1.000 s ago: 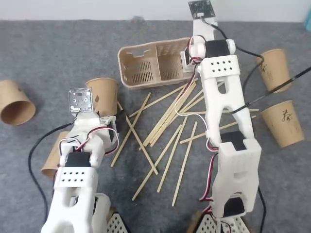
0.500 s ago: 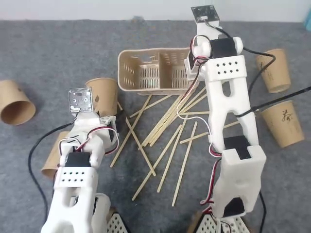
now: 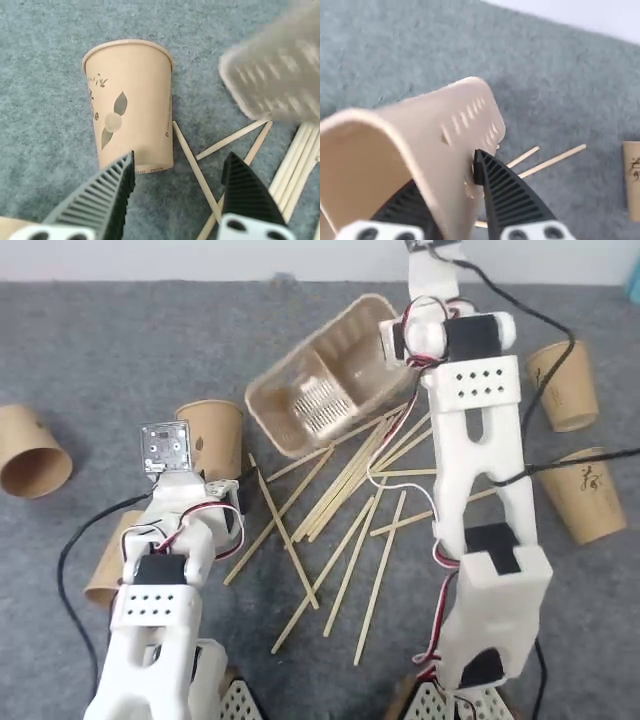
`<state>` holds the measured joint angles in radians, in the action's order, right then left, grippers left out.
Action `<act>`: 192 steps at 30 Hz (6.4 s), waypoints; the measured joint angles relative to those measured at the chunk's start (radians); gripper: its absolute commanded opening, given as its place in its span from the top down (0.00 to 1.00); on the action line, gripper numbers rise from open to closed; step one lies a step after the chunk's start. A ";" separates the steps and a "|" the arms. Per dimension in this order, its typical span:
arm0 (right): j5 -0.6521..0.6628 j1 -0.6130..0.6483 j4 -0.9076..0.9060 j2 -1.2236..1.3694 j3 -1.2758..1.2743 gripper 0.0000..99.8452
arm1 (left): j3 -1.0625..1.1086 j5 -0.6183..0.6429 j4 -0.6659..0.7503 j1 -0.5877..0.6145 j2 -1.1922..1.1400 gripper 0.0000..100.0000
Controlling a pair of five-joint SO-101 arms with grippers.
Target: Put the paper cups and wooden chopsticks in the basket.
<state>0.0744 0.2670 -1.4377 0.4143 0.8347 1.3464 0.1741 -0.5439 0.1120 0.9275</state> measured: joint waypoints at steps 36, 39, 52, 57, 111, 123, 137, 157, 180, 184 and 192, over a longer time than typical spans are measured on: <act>-0.181 -0.087 0.153 0.221 0.052 0.99 | 0.000 0.000 0.000 0.000 0.000 0.73; -0.137 -0.087 0.153 0.221 0.052 0.99 | 0.000 0.000 0.000 -0.002 0.000 0.73; -0.011 -0.089 0.133 0.221 0.052 0.99 | 0.000 0.000 0.000 -0.002 0.000 0.73; -0.011 -0.071 0.087 0.222 0.051 0.99 | 0.000 0.000 0.000 -0.002 0.000 0.73; -0.002 -0.118 0.021 0.207 0.052 0.99 | 0.000 -0.034 0.000 0.000 0.000 0.73; 0.025 -0.014 0.084 0.129 0.054 0.99 | 0.000 -0.034 0.021 0.000 0.000 0.73; 0.017 -0.029 0.153 0.163 0.054 0.99 | 0.000 -0.035 0.021 0.000 0.000 0.73; 0.015 -0.092 -0.061 0.252 0.071 0.99 | 0.000 -0.035 0.021 0.000 0.000 0.73; -0.003 -0.044 -0.318 0.112 -0.092 0.99 | 0.000 -0.035 0.021 0.000 0.000 0.73; 0.005 -0.046 -0.318 0.074 -0.164 0.99 | 0.000 -0.035 0.021 0.000 0.000 0.73; 0.092 -0.032 -0.318 -0.133 -0.417 0.99 | 0.000 -0.035 0.021 0.000 0.000 0.73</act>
<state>0.1665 0.2348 -1.7553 0.2808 0.4173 1.3464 0.1389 -0.5224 0.1120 0.9275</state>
